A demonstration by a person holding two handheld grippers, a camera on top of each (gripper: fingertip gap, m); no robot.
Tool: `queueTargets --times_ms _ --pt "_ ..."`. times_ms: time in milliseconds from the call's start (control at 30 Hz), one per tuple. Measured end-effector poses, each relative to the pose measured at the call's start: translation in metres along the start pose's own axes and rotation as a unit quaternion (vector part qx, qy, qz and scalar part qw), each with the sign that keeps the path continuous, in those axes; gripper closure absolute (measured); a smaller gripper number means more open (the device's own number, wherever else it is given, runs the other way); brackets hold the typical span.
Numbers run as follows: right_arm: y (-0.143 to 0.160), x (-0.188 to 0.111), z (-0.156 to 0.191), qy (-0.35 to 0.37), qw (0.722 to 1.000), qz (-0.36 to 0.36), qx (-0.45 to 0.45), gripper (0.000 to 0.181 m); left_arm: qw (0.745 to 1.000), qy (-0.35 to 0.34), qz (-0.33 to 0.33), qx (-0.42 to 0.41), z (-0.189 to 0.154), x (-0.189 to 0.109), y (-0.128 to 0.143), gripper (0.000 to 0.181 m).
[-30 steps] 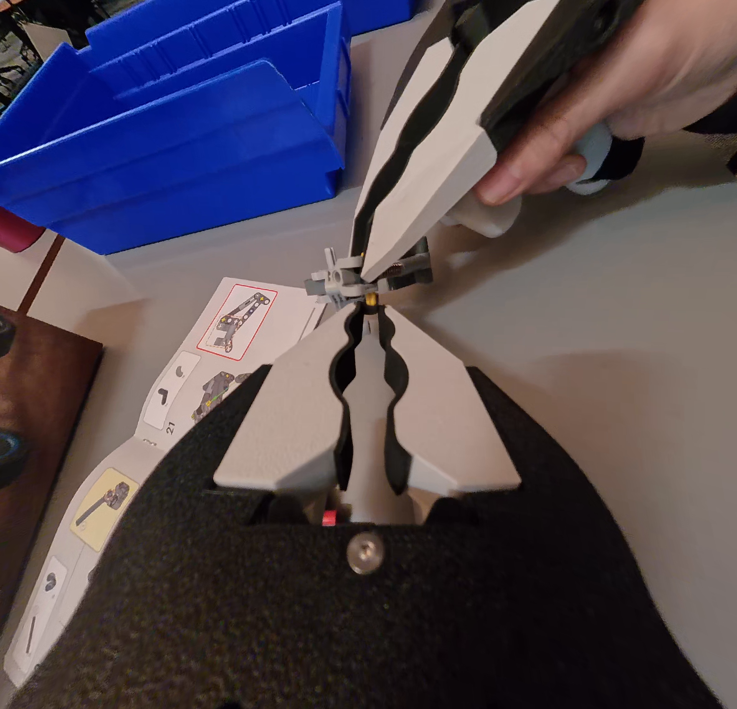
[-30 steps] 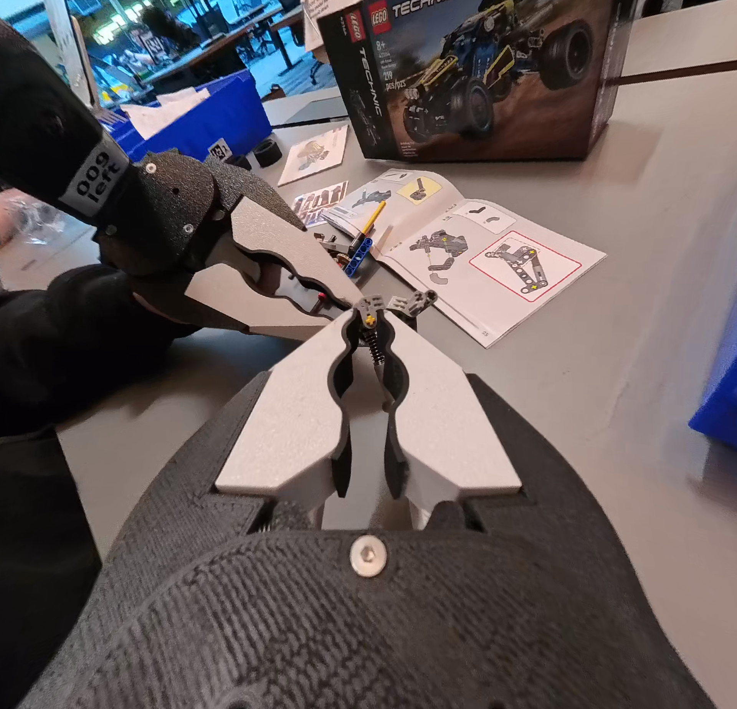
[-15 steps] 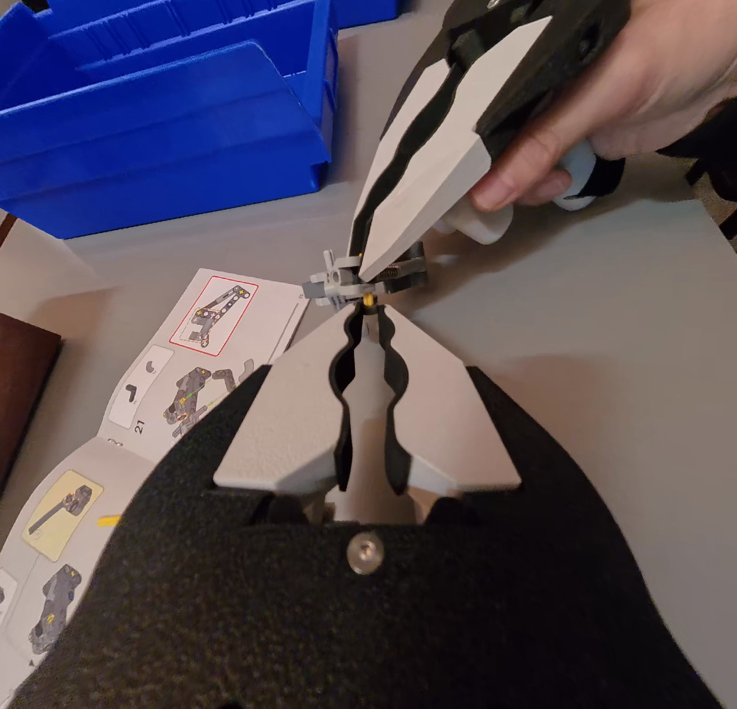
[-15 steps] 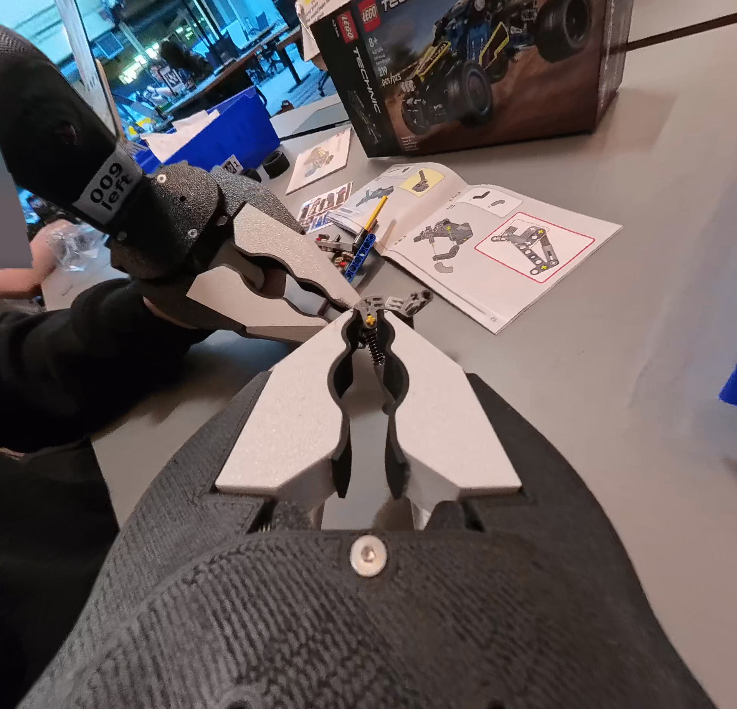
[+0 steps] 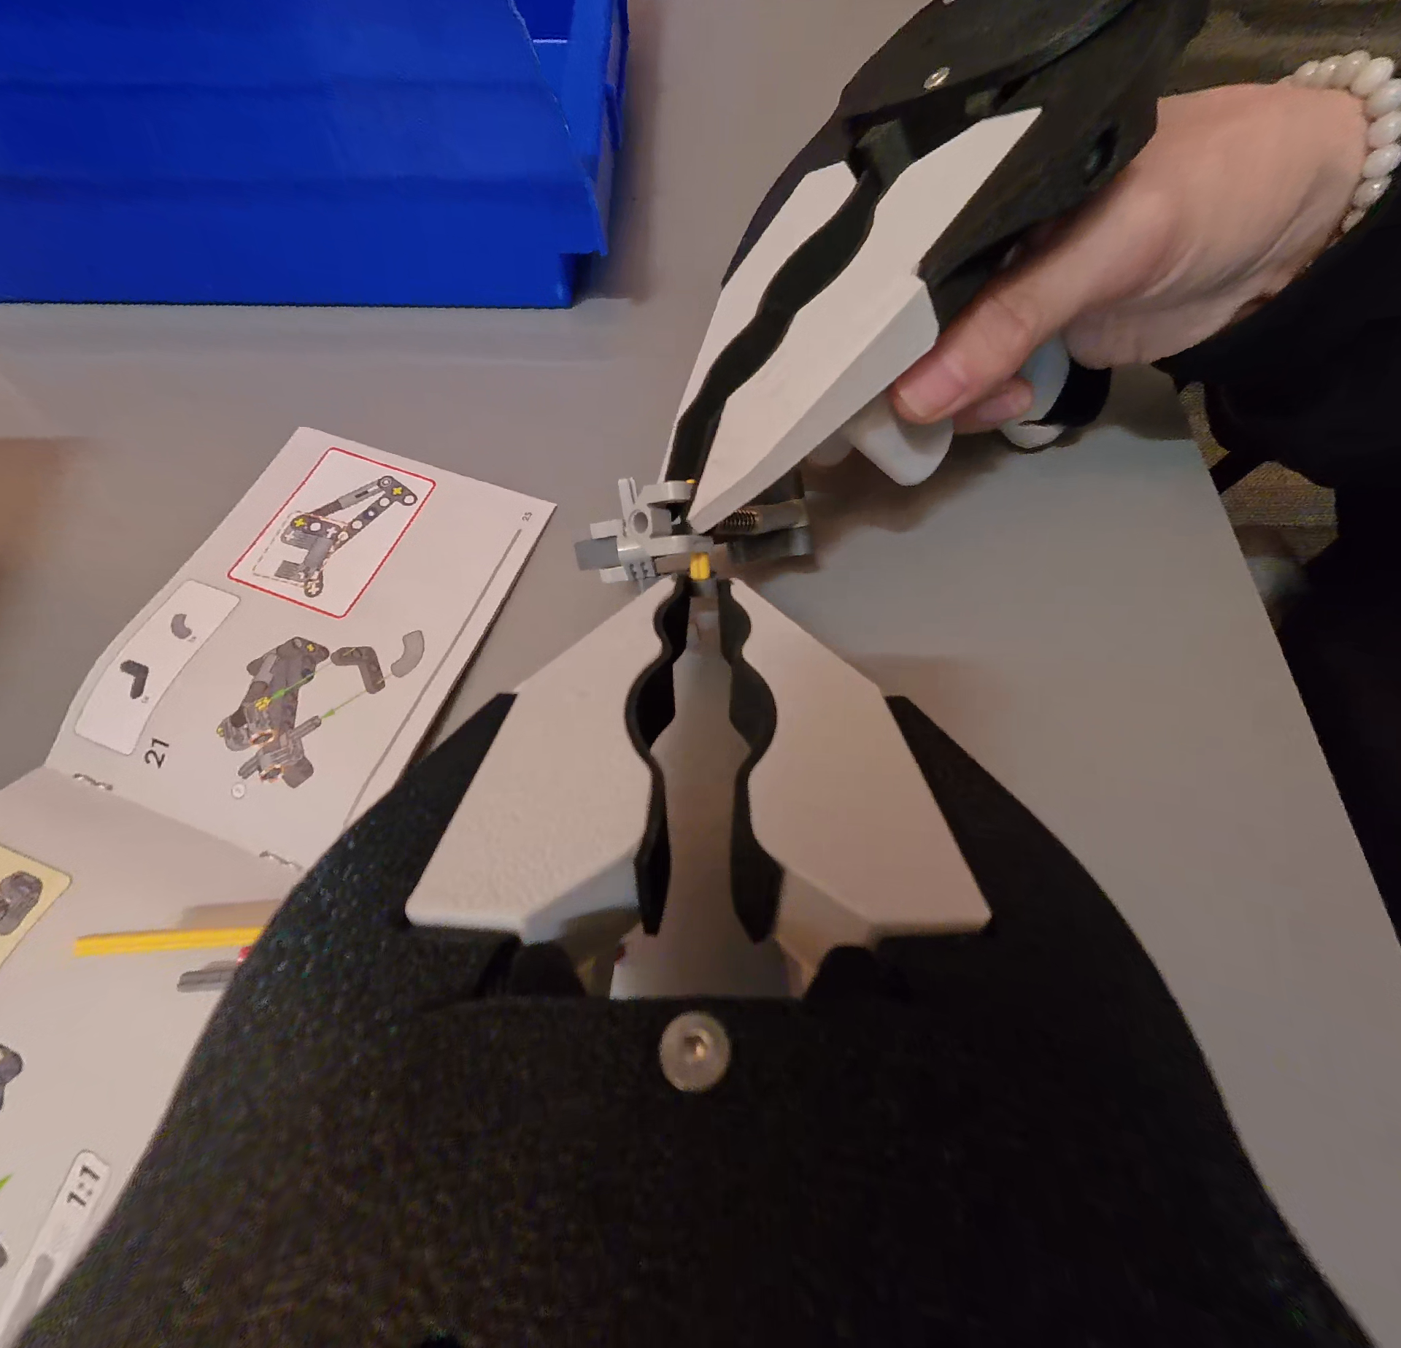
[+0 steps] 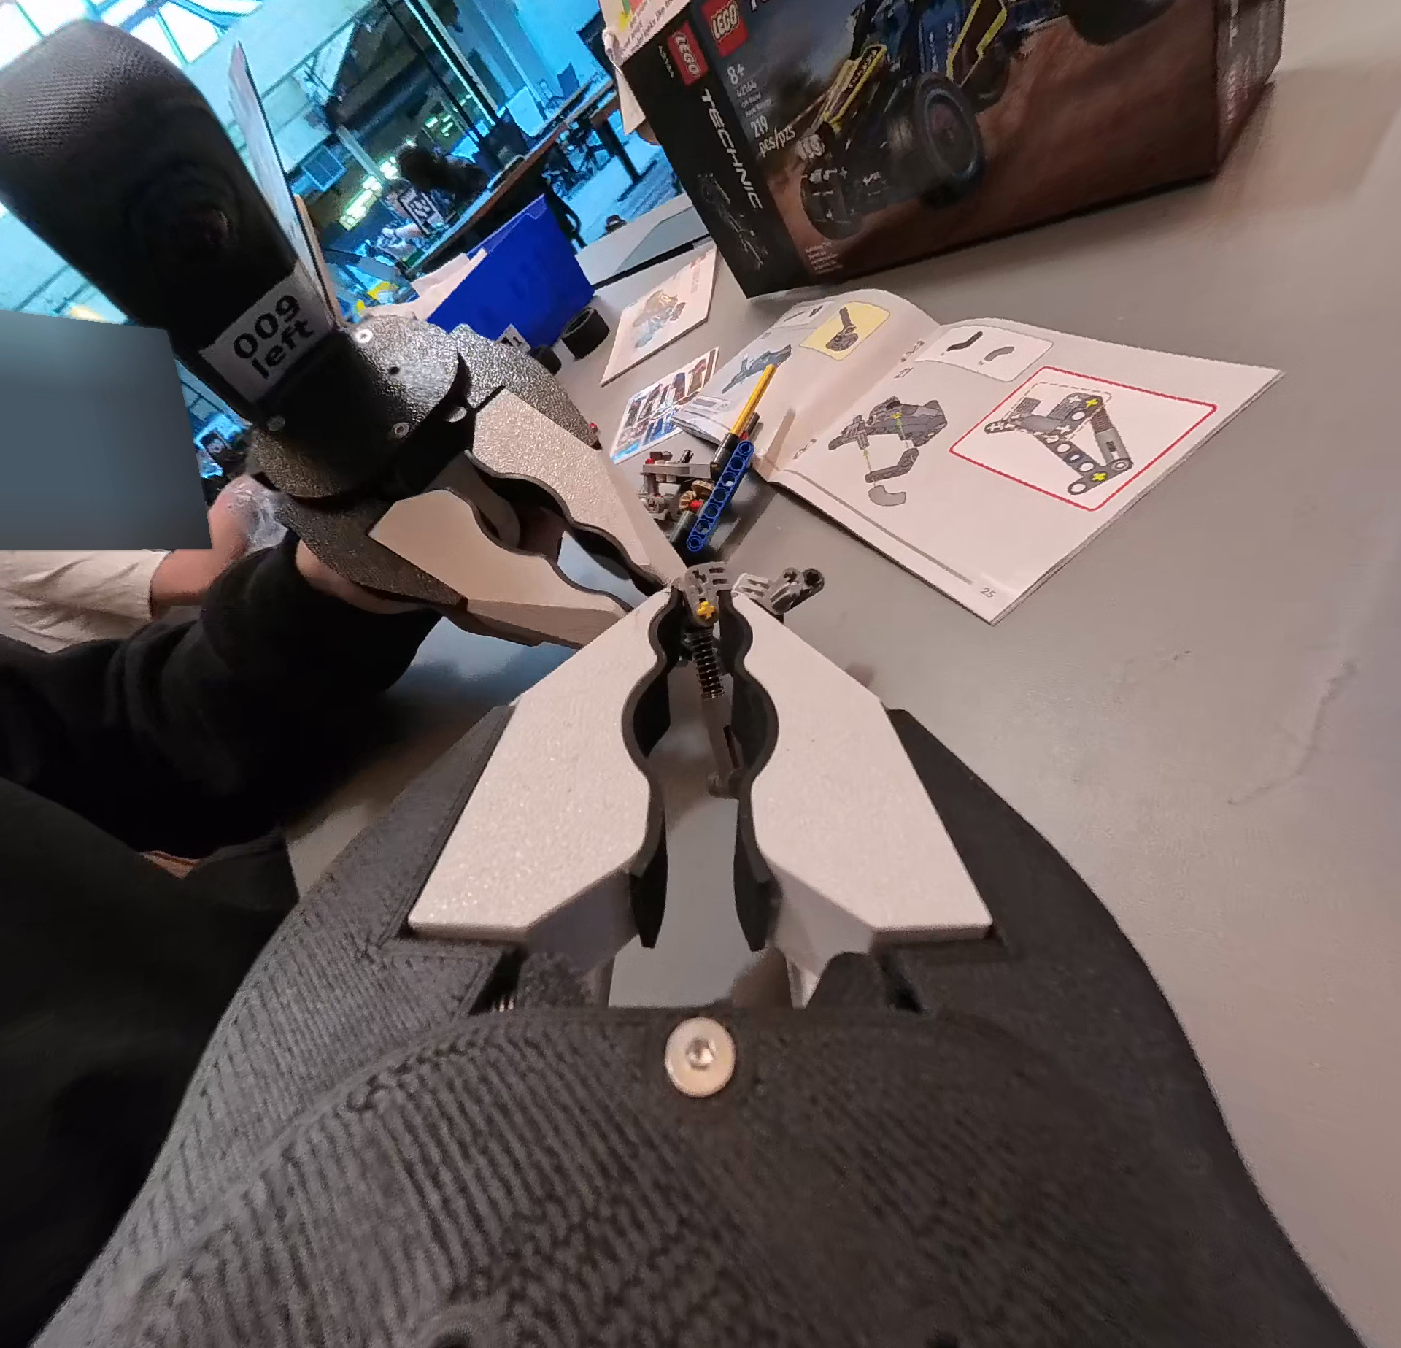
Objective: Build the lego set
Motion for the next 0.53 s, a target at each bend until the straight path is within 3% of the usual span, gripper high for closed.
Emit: queueTargets --times_ms 233,533 --pt "0.002 0.001 -0.006 -0.029 0.998 0.005 0.048 0.175 1.000 0.018 -0.017 0.013 0.002 0.002 0.003 0.177" --pt "-0.006 -0.016 -0.010 -0.198 0.964 -0.062 0.164 0.175 0.989 0.026 -0.123 0.072 -0.004 -0.014 -0.011 0.162"
Point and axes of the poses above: each gripper's, where its closed fingertips meet, x out along the fingers, y out of its underside, z = x × y across the jaws, the point moved 6 cm from there along -x, back along the fingers, and after that the axes turned 8 degrees about z, right-handed, at the moved point
